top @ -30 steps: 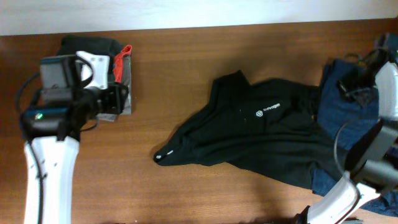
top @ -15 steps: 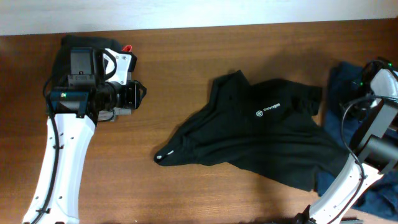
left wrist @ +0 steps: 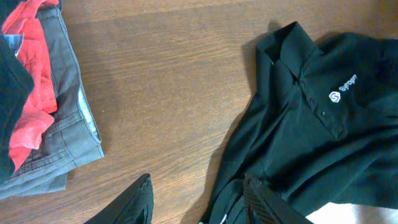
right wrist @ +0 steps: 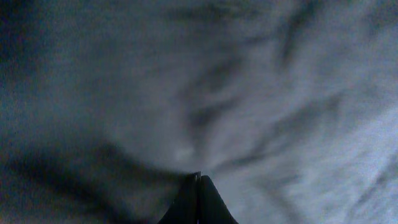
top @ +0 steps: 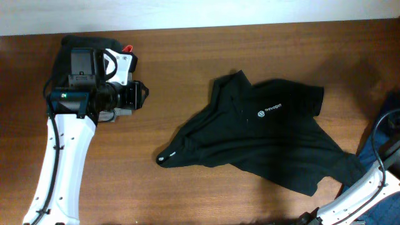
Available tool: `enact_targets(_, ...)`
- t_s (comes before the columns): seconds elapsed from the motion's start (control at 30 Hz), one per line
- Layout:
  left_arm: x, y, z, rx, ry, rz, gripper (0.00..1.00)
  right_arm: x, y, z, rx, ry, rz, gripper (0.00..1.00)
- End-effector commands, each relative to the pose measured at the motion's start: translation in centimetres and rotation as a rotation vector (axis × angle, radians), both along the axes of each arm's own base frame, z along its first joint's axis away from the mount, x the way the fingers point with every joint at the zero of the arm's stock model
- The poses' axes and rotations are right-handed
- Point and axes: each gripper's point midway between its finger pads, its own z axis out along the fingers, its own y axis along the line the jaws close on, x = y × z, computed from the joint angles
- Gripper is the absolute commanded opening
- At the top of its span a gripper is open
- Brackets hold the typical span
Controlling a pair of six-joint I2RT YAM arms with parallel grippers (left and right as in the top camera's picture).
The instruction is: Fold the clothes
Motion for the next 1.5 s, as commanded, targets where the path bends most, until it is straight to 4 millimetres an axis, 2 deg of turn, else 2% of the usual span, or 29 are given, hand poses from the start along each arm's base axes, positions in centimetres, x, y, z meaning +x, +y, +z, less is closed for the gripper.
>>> enact_targets(0.0,-0.1,-0.2,0.5,-0.003,-0.005,-0.017,0.47,0.9,0.4,0.3,-0.013,-0.004,-0.033,0.04)
enact_targets(0.07,-0.6,-0.3,0.2,-0.002,0.016,-0.02,0.47,-0.2,-0.7,0.1,-0.078,0.062,-0.062,0.04)
enact_targets(0.17,-0.6,-0.3,0.2,-0.002,0.016,-0.021,0.47,-0.4,-1.6,-0.1,-0.123,0.081,-0.066,0.04)
enact_targets(0.27,-0.6,-0.4,0.2,-0.003,0.016,-0.021,0.47,0.8,-1.9,-0.7,-0.123,0.033,-0.056,0.04)
enact_targets(0.3,-0.6,-0.3,0.2,-0.002,0.016,-0.021,0.47,3.2,-1.2,-1.8,-0.06,-0.064,0.034,0.04)
enact_targets(0.4,-0.5,-0.3,0.2,-0.002,0.012,-0.021,0.47,6.8,0.6,-3.5,0.027,-0.192,0.128,0.04)
enact_targets(0.5,-0.5,-0.4,0.3,-0.006,0.013,-0.023,0.47,9.7,2.7,-5.5,0.052,-0.225,0.211,0.04)
enact_targets(0.6,-0.6,-0.7,0.3,-0.02,0.013,-0.032,0.47,13.9,6.5,-6.6,0.107,-0.31,0.455,0.04)
enact_targets(0.73,-0.6,-0.7,0.4,-0.022,0.013,-0.033,0.47,17.0,11.1,-7.4,0.11,-0.295,0.745,0.04)
enact_targets(0.93,-0.5,-0.7,0.4,-0.022,0.008,-0.033,0.48,20.3,16.7,-7.3,0.075,-0.263,1.019,0.04)
enact_targets(1.03,-0.6,-0.8,0.4,-0.028,0.012,-0.037,0.48,20.5,16.7,-7.3,-0.024,-0.152,1.031,0.04)
enact_targets(1.17,-0.8,-1.1,0.4,-0.04,0.018,-0.046,0.48,20.6,16.3,-5.8,-0.028,-0.184,0.95,0.04)
enact_targets(1.23,-0.6,-1.1,0.5,-0.04,0.012,-0.046,0.55,20.0,15.0,-4.1,-0.04,-0.197,0.877,0.04)
enact_targets(1.3,-0.6,-1.1,0.5,-0.04,0.011,-0.046,0.61,19.2,13.4,-3.3,-0.043,-0.209,0.782,0.04)
enact_targets(1.47,-0.7,-1.1,0.5,-0.04,0.014,-0.046,0.64,14.3,8.0,-3.8,0.0,-0.162,0.635,0.04)
